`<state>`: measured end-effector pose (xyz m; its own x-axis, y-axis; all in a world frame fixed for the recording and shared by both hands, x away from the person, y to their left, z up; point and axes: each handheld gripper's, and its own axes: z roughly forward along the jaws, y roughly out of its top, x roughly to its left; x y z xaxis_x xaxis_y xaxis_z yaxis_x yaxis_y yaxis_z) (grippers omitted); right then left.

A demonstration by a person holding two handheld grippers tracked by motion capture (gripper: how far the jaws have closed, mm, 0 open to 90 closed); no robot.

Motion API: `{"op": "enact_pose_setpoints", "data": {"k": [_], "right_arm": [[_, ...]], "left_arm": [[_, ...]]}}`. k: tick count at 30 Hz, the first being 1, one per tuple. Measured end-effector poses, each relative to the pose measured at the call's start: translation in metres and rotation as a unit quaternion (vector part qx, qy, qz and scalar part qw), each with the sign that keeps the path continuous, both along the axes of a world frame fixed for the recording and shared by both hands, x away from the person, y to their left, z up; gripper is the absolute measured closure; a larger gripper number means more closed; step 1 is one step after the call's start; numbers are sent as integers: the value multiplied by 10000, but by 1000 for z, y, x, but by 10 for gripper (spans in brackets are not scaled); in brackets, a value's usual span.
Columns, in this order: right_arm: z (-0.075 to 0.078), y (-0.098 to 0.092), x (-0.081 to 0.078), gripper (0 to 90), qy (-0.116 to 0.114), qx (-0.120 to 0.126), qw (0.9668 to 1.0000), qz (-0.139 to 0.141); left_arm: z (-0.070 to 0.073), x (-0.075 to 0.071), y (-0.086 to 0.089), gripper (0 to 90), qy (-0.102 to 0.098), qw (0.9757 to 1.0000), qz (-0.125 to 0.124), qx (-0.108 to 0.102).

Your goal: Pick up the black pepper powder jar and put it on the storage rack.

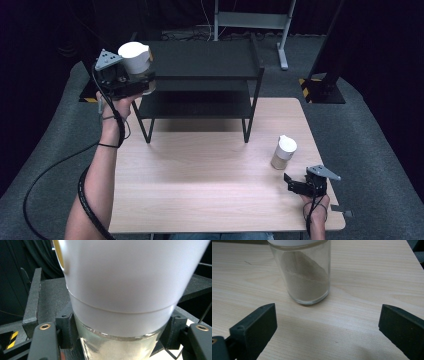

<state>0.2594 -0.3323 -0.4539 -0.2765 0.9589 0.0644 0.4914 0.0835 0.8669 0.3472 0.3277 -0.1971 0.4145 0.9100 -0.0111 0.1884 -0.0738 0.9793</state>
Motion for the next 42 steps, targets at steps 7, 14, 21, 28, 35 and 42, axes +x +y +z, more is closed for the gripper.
{"op": "enact_pose_setpoints", "data": {"k": [7,14,21,28,35,42], "right_arm": [[0,1,0,11,4,-9,10000,-9],[1,1,0,11,13,-25,10000,-3],[1,1,0,11,17,-32,10000,-8],[1,1,1,12,24,-23,10000,-12],[1,1,1,11,32,-24,10000,-6],[1,1,1,11,37,-20,10000,-11]], "left_arm": [[6,2,-1,302,-14,10000,13,-20],[14,7,-3,303,-39,10000,4,-26],[25,15,-7,302,-61,10000,15,35],[36,21,-9,302,-95,9999,53,20],[42,33,-14,303,-45,9999,116,56],[42,49,-18,303,137,9996,233,36]]}}
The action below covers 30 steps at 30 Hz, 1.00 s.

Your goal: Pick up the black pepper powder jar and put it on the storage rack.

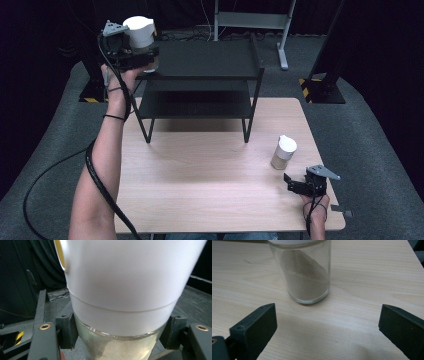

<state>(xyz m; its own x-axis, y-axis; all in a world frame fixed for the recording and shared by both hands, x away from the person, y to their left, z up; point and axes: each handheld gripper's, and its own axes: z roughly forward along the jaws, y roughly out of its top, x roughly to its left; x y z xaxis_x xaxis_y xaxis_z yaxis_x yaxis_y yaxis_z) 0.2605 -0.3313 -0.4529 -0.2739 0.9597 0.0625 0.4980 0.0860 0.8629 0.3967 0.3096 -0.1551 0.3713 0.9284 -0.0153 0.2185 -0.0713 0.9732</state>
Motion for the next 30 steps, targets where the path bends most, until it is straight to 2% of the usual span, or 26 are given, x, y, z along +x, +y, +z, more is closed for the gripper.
{"op": "enact_pose_setpoints", "data": {"k": [5,12,17,20,26,30], "right_arm": [[0,0,0,11,5,7,10000,1],[0,0,0,12,4,9,10000,0],[0,0,0,11,8,6,10000,-1],[0,0,0,11,4,0,10000,3],[0,0,0,11,-5,-2,10000,-1],[0,0,0,11,1,-11,10000,3]], "left_arm": [[1,9,-4,302,93,9999,69,97],[-2,17,-6,302,184,9998,79,78],[-3,19,-6,302,237,9995,83,166],[-7,19,-5,302,208,9997,98,110],[-11,18,-3,301,111,9999,45,122],[-10,18,-4,301,126,9998,50,168]]}}
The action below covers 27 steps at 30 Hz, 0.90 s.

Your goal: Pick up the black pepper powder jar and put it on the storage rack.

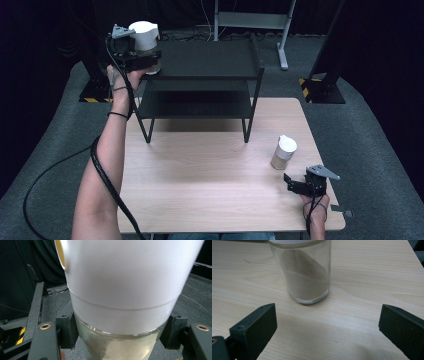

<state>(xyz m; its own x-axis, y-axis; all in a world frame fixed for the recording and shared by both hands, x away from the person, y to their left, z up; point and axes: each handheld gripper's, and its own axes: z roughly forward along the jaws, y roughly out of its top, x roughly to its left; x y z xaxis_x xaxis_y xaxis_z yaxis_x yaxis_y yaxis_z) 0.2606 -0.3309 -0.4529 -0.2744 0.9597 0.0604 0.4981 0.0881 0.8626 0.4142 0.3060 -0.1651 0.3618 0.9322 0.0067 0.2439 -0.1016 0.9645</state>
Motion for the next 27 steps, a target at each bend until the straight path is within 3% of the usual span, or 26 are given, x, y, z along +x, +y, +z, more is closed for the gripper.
{"op": "enact_pose_setpoints", "data": {"k": [13,16,20,23,27], "right_arm": [[0,0,0,11,-3,4,10000,4],[0,0,0,11,-1,11,10000,4],[0,-1,0,11,-4,17,10000,11],[0,-1,0,11,-9,18,10000,5],[0,-1,0,11,-12,10,10000,15]], "left_arm": [[7,1,-2,298,143,9999,48,24],[11,-1,-4,247,216,9997,59,-9],[23,-5,-15,105,477,9983,200,250],[29,-10,-27,54,648,9957,309,586],[29,-20,-30,31,794,9936,235,767]]}}
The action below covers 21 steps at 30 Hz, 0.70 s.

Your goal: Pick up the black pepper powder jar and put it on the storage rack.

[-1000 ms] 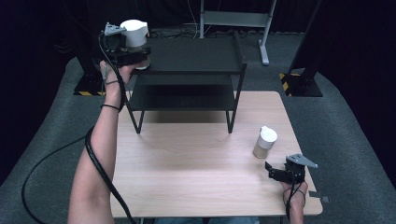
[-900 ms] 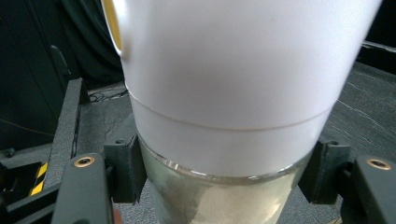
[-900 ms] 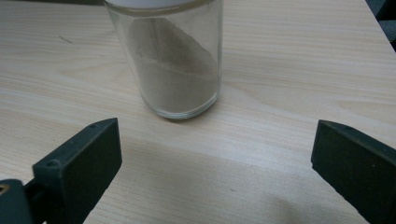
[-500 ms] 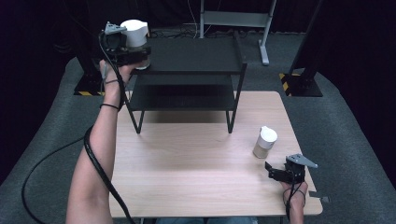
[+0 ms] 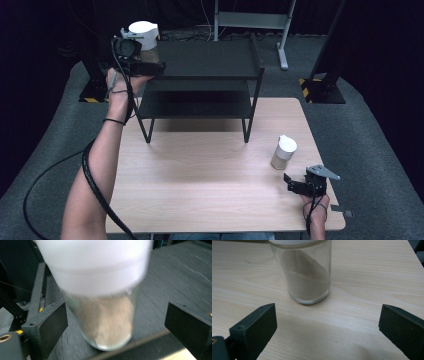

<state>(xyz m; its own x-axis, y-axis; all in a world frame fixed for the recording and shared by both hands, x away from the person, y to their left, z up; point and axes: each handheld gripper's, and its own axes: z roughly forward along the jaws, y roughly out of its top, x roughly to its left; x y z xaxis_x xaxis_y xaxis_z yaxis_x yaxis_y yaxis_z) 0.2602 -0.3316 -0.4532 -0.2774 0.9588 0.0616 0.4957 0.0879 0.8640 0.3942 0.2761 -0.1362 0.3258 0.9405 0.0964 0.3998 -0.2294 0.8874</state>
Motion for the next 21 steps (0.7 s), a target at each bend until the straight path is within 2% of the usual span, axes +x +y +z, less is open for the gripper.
{"op": "enact_pose_setpoints", "data": {"k": [8,14,21], "right_arm": [[0,1,0,11,0,-14,10000,-9],[0,1,0,11,3,-29,10000,3],[0,1,0,11,3,-28,10000,-5]], "left_arm": [[-14,-22,-3,15,247,9982,-411,371],[-35,-37,-6,14,388,9952,-643,623],[-69,-46,-3,21,662,9917,-867,676]]}}
